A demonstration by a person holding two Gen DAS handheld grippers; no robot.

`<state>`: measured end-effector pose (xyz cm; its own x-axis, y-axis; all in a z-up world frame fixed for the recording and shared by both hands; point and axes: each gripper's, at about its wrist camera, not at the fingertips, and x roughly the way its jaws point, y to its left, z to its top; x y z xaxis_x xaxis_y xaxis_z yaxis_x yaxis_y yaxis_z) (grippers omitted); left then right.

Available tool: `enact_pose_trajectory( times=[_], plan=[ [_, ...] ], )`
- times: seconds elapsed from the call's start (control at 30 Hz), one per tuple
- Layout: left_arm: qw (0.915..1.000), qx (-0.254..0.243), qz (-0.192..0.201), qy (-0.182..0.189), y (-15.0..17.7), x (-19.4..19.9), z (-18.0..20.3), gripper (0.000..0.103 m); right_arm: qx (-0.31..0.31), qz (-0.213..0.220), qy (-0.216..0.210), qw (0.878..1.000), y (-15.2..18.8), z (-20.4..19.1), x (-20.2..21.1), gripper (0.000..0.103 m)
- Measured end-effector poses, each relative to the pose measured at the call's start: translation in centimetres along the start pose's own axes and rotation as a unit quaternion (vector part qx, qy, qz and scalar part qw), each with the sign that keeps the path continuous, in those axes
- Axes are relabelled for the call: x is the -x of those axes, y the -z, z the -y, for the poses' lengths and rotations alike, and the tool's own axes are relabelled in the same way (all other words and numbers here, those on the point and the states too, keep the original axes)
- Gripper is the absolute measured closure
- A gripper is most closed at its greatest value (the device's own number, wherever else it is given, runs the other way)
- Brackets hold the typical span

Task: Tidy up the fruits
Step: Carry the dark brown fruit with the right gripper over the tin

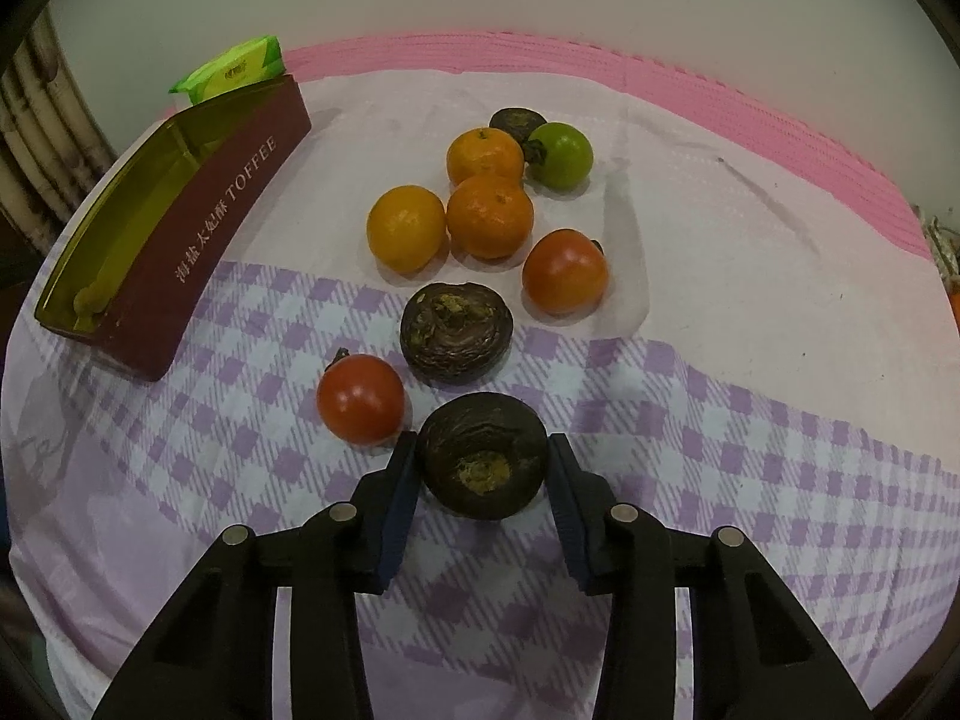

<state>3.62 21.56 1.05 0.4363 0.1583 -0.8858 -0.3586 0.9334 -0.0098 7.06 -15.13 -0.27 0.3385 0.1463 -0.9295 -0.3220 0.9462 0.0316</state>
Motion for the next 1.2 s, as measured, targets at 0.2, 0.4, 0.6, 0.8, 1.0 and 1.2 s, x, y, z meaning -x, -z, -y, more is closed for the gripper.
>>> enact_pose_trajectory(
  times=[0.2,0.4,0.6,0.8,1.0,1.2],
  plan=[
    [0.9997,0.024,-0.003,-0.005,0.0,0.0,-1.7,0.012,-0.003,0.015,0.0,1.0,-0.8,-0.1,1.1,0.061],
    [0.9987,0.048,0.0,-0.019,-0.1,0.2,-3.2,0.012,0.017,0.04,-0.018,0.999,-3.3,-1.6,3.2,0.061],
    [0.9973,0.064,0.006,-0.036,0.4,0.7,-4.8,0.012,0.065,0.06,-0.07,0.994,-7.2,-7.5,4.0,0.061],
    [0.9941,0.099,0.01,-0.043,0.3,0.5,-6.4,0.012,0.126,0.058,-0.111,0.984,-9.2,-15.0,3.3,0.061],
    [0.9893,0.13,0.027,-0.06,0.2,0.8,-7.8,0.012,0.16,0.035,-0.122,0.979,-9.7,-19.3,1.0,0.061],
    [0.9886,0.136,0.022,-0.061,0.1,0.5,-8.1,0.012,0.179,0.004,-0.12,0.977,-9.5,-20.7,-1.2,0.061]
  ],
)
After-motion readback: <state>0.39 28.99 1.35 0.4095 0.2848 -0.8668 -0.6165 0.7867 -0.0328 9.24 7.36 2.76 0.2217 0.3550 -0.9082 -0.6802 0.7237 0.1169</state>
